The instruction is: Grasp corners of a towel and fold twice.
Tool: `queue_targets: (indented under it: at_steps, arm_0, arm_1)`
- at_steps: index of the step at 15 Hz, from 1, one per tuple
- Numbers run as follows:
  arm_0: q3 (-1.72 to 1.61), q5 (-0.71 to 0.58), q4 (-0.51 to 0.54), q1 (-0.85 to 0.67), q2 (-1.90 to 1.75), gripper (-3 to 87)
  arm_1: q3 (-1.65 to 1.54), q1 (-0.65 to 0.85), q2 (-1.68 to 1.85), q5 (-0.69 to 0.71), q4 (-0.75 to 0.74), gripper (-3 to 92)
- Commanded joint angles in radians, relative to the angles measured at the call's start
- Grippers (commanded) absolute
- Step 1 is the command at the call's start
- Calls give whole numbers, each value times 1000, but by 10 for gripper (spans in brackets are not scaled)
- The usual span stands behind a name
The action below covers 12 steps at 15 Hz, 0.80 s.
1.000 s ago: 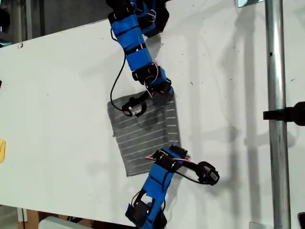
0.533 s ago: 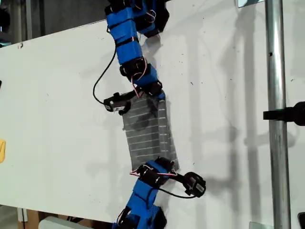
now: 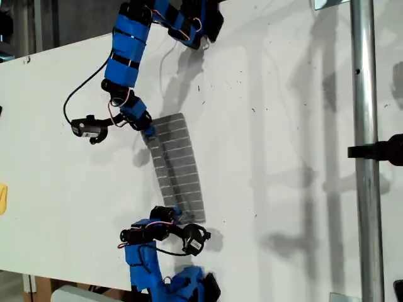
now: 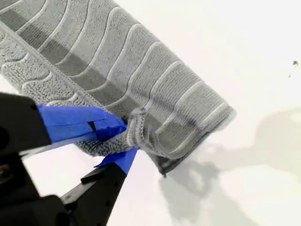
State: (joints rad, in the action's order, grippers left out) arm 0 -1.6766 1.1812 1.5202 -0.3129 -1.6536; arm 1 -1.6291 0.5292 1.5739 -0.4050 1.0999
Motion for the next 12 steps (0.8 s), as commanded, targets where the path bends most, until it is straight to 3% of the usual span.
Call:
queue_targets:
  at_steps: [1,4,9,12]
  arm_0:
    - [83,-67,74,-114,-61,-29]
    - [26,-51,83,-127,-144,-29]
    - [-176,86,-140,32,-107,-29]
    - [-209,141,-206,80,-35,-28]
  arm_1:
    - [164,91,-6,89,6,-2]
    - [156,77,25,103,18,-2]
    - [-86,31,-23,-14,-11,-2]
    - [-117,2,-89,-63,-17,-2]
